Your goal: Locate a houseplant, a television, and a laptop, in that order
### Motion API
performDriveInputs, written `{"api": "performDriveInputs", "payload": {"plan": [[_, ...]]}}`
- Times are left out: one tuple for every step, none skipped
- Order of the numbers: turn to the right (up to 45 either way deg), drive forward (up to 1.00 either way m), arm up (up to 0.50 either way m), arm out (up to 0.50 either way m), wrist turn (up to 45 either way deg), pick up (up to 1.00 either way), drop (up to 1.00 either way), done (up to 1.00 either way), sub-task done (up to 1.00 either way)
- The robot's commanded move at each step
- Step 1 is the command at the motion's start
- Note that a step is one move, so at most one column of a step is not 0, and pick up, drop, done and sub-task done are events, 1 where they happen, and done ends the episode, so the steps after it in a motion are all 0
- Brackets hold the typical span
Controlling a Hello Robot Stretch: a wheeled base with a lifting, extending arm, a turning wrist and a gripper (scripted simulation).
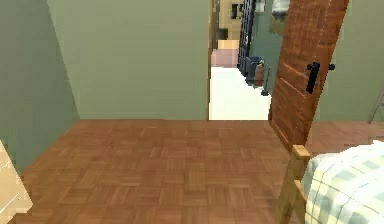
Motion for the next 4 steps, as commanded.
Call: {"api": "performDriveInputs", "payload": {"plan": [[0.0,1.0,0.0,0.0,0.0,0.0,0.0,0.0,0.0],[6.0,0.0,0.0,0.0,0.0,0.0,0.0,0.0,0.0],[0.0,0.35,0.0,0.0,0.0,0.0,0.0,0.0,0.0],[21.0,0.0,0.0,0.0,0.0,0.0,0.0,0.0,0.0]]}}
